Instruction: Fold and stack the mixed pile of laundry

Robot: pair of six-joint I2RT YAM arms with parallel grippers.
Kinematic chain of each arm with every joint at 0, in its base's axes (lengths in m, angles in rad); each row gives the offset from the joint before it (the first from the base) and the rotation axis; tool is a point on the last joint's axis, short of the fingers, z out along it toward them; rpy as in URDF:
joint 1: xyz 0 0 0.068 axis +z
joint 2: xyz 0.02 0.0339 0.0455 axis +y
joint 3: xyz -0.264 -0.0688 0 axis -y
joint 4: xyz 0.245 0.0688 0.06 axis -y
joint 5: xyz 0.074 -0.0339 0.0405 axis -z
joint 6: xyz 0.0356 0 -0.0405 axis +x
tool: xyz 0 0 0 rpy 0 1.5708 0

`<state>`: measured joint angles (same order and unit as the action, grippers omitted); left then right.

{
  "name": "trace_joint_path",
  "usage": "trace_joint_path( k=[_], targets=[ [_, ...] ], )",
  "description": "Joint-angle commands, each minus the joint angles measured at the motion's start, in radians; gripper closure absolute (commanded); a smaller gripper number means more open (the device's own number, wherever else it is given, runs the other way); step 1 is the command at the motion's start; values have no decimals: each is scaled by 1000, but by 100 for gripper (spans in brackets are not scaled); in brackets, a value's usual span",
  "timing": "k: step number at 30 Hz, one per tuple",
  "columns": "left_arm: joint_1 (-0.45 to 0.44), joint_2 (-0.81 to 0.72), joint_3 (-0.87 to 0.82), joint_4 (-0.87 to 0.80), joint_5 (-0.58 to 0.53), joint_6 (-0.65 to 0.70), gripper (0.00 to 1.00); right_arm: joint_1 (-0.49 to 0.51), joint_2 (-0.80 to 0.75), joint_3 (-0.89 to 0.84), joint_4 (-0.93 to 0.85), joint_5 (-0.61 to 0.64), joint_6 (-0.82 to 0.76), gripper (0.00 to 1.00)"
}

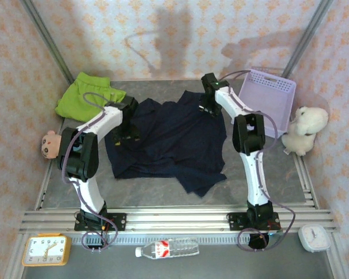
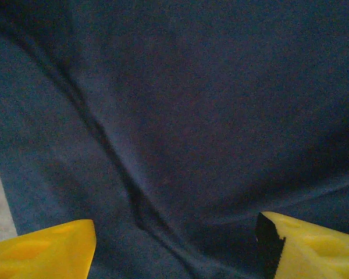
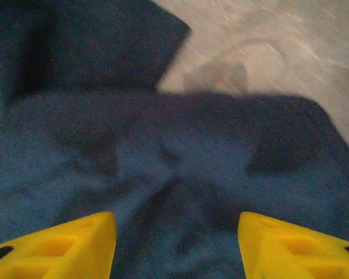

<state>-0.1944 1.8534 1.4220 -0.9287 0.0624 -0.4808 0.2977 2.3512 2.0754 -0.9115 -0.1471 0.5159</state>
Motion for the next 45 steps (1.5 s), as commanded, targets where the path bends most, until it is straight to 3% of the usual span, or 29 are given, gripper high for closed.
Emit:
trace_joint_path(
  k=[1,7,17,29,33,36,41,45],
  targets=[
    [7,96,136,-16,-30,-8,26,25,-206,-177,60,-34,-16,43],
    [27,359,369,-56,-19,-19,29,46,-267,-379,155,-108,73,44],
    [67,571,564,-78,9,-151,30,-11,-123,-324,107,-14,155,44],
    [145,741,1001,-45,145,-389,29,-111,70,138,-45,62,42,45],
    [145,730,1088,21,215,-453,28,-87,30,153,-53,17,-10,45],
    [144,675,1075,44,249,-448,28,-46,-63,58,-42,18,-48,45],
    [122,512,927,78,339,-336,28,22,-224,-192,40,-63,-52,45],
    [103,357,751,77,342,-232,27,58,-264,-338,115,-129,4,46]
  ],
)
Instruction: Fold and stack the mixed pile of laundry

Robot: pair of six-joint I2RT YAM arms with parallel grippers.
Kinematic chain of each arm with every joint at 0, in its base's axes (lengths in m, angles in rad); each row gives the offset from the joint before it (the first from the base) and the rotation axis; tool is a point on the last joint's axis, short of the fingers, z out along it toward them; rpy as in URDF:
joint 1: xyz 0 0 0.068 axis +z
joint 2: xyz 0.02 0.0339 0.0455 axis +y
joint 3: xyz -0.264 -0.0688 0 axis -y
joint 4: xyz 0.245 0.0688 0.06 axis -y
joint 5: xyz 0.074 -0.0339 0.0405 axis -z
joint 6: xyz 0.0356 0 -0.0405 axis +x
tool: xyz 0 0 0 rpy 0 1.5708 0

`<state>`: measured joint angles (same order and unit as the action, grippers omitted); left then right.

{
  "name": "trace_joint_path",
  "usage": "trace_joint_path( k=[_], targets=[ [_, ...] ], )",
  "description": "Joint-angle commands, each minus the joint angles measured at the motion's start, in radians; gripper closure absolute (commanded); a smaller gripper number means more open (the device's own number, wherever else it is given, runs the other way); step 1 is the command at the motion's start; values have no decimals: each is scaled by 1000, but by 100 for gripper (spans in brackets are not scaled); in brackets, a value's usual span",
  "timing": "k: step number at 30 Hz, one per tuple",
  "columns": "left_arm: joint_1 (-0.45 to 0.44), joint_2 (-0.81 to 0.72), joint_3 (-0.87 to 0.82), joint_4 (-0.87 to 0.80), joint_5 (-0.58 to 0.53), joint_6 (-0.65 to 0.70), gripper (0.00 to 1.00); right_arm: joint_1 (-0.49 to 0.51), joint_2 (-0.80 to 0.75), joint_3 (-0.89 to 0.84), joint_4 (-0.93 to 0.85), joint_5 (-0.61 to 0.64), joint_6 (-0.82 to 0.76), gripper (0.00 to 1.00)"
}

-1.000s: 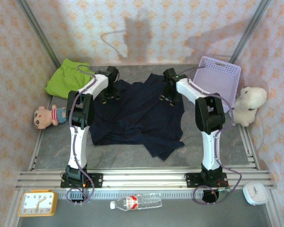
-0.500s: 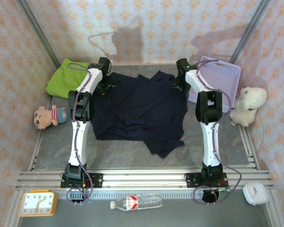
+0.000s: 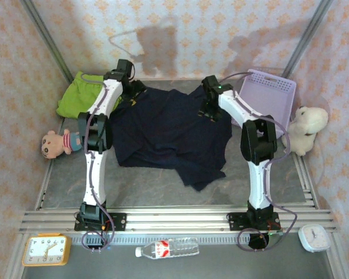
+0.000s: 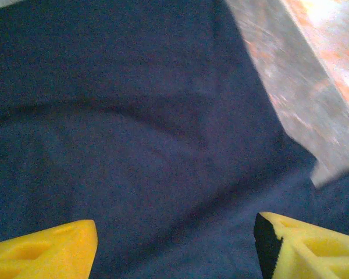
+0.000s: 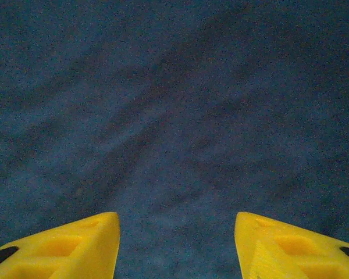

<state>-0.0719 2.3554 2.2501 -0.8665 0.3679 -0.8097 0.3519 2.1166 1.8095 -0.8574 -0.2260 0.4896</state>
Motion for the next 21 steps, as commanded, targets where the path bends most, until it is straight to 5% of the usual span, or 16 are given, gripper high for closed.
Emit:
trace_joint_path(
  k=[1,12,21],
  targets=[
    [-22,-188,-141,23,31,117,27,9,-24,-93,79,-65,42,46],
    [-89,-467,-669,-53,-187,302,27,-26,160,28,11,66,90,46],
    [-196,-550,-964,-14,-264,178,29,-115,307,285,-50,76,72,48]
  ],
)
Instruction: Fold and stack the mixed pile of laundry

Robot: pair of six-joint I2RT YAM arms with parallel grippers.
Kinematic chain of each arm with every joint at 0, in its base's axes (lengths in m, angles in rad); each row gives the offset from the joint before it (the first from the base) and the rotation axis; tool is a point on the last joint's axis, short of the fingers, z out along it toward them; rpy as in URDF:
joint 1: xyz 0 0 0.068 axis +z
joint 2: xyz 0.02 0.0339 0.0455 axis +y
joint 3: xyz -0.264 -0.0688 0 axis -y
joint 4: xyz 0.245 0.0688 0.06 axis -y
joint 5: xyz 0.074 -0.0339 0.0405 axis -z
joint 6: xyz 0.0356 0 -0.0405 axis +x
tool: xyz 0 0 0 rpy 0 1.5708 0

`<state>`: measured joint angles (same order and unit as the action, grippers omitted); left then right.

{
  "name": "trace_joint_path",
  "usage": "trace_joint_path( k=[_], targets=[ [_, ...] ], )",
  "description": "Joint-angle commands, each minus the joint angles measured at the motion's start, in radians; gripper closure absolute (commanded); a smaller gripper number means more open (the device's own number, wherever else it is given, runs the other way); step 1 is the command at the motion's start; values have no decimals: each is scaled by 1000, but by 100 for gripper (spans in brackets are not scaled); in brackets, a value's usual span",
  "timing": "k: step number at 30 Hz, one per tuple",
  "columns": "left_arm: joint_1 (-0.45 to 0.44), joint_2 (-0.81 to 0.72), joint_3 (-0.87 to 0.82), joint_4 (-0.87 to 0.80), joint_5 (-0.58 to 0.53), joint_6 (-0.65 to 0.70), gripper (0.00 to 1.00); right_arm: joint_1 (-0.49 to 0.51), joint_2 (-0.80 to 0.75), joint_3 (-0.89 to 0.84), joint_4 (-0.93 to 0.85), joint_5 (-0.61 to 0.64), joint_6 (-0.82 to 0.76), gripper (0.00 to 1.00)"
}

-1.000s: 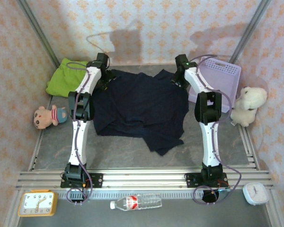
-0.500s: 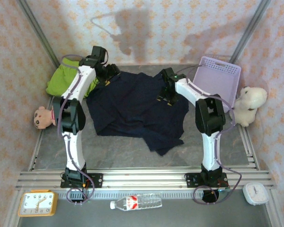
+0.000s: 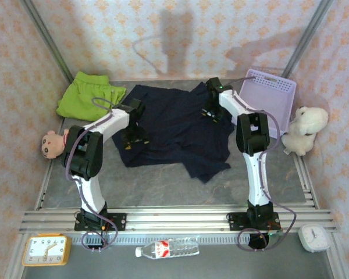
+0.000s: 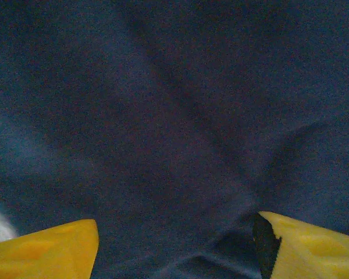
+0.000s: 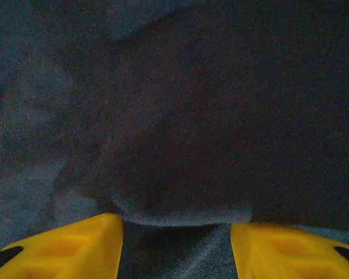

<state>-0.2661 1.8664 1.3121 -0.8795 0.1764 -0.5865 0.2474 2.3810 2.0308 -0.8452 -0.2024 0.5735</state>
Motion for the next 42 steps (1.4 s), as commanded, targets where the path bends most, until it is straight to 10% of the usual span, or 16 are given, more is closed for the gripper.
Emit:
trace_joint_path(
  k=[1,13,19,42],
  targets=[
    [-5,-58,-35,7,-84,-53,30,-10,50,80,-66,42,-14,48],
    [-13,-29,-3,48,-83,-117,58,-10,8,-23,-44,29,-24,48],
    [-91,-74,0,49,-120,-85,42,-10,10,-43,-31,3,-12,48],
    [-233,83,55,3,-251,201,44,-11,17,-39,-49,5,-19,48]
  ],
)
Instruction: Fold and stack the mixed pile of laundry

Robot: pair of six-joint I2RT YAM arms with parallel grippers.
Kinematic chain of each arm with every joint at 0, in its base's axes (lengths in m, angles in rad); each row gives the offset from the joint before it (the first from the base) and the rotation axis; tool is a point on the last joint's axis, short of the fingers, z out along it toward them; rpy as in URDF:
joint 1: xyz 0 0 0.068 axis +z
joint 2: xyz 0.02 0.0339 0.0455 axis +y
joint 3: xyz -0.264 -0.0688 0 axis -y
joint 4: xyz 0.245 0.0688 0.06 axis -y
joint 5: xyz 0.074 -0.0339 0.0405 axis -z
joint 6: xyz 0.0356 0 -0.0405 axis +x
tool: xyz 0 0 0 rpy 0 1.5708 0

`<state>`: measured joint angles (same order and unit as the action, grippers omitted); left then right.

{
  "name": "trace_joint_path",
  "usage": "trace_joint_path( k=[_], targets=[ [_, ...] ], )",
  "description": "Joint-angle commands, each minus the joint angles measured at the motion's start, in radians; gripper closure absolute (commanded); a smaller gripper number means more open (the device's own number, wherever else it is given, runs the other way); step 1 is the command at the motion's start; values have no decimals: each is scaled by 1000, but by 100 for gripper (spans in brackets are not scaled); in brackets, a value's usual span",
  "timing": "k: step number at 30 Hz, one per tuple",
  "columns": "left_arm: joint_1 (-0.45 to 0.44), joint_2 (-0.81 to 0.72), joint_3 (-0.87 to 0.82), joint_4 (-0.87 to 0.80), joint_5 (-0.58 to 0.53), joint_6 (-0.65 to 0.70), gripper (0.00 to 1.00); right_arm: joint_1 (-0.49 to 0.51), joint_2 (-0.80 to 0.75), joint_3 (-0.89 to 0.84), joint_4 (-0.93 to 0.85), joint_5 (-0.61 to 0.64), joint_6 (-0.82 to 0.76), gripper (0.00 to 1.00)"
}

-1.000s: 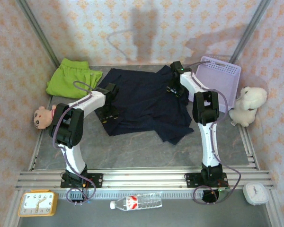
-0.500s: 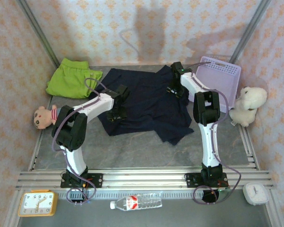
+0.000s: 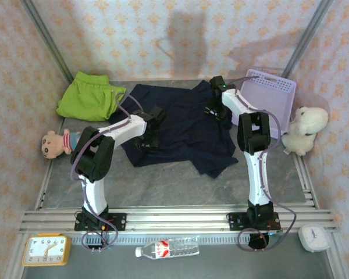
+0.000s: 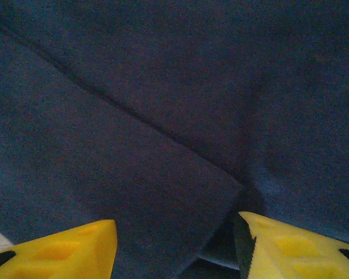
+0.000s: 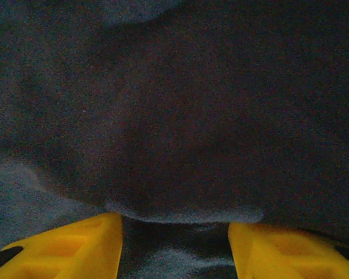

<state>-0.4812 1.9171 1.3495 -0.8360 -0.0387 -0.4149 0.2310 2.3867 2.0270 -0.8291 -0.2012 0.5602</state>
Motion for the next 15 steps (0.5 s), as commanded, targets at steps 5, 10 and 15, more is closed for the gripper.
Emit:
trace_joint_path(
  k=[5,10,15],
  targets=[
    [-7,68,51,-105,-134,-27,53,5,9,-39,-72,8,-12,48],
    [18,68,63,-116,-185,-53,60,5,5,-36,-82,17,-28,48],
    [50,47,58,-112,-195,-60,75,2,7,-34,-92,23,-46,48]
  ],
)
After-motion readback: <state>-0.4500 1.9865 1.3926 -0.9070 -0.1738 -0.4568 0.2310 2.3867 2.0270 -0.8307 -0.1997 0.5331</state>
